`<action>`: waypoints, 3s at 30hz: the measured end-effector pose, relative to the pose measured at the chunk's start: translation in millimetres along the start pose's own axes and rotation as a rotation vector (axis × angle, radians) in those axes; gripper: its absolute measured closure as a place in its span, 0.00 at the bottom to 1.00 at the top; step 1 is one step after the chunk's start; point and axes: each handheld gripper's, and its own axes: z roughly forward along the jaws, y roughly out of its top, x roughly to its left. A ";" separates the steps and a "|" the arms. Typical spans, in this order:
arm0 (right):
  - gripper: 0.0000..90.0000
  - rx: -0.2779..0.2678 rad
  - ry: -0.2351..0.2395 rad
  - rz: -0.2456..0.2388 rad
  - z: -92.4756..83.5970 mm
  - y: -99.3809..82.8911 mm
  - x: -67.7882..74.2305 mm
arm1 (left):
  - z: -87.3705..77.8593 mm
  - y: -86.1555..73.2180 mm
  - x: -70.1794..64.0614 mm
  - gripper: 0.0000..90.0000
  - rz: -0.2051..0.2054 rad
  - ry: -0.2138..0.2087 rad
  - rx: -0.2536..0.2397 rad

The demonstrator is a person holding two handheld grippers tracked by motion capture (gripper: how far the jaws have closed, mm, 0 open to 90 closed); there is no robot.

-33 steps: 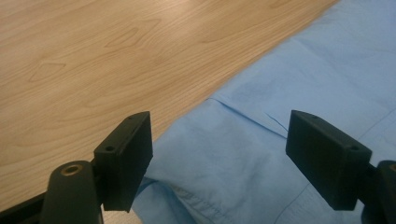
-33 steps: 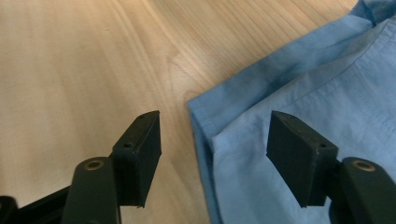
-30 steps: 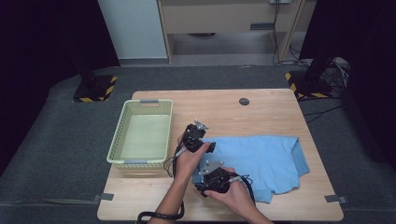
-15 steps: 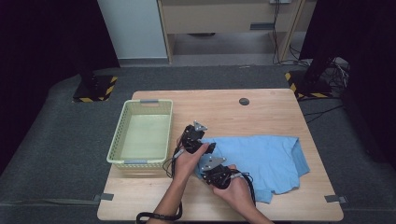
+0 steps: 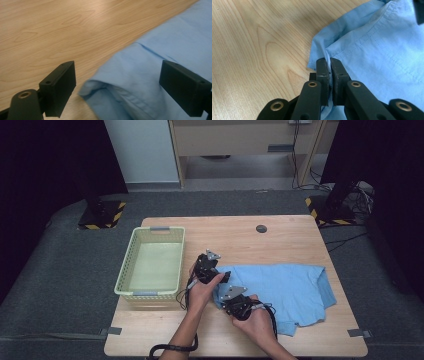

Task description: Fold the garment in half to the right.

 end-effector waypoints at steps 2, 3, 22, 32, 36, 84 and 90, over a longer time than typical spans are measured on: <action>0.96 -0.001 0.000 0.004 -0.4 -0.5 0.0 | 2.8 -0.9 6.0 0.16 -0.011 0.006 0.000; 0.96 -0.001 0.000 0.006 -0.4 -0.6 0.0 | 4.4 -1.8 8.6 0.16 -0.016 0.011 0.006; 0.96 -0.009 -0.003 0.004 -1.0 -2.3 0.7 | 17.3 -10.1 10.9 0.28 -0.030 0.019 0.022; 0.96 -0.011 -0.005 0.007 -1.0 -2.5 0.9 | 13.4 -15.8 1.5 0.55 -0.026 -0.002 -0.015; 0.97 -0.014 -0.005 0.010 -1.3 -3.0 1.0 | 13.2 -19.1 -3.3 0.71 -0.018 -0.011 -0.038; 0.97 -0.170 -0.054 -0.075 -86.2 34.3 33.1 | -88.2 38.6 -25.3 0.92 0.065 -0.078 -0.154; 0.97 -0.179 -0.050 -0.082 -90.2 40.9 37.2 | -96.0 39.0 -21.2 0.92 0.056 -0.075 -0.152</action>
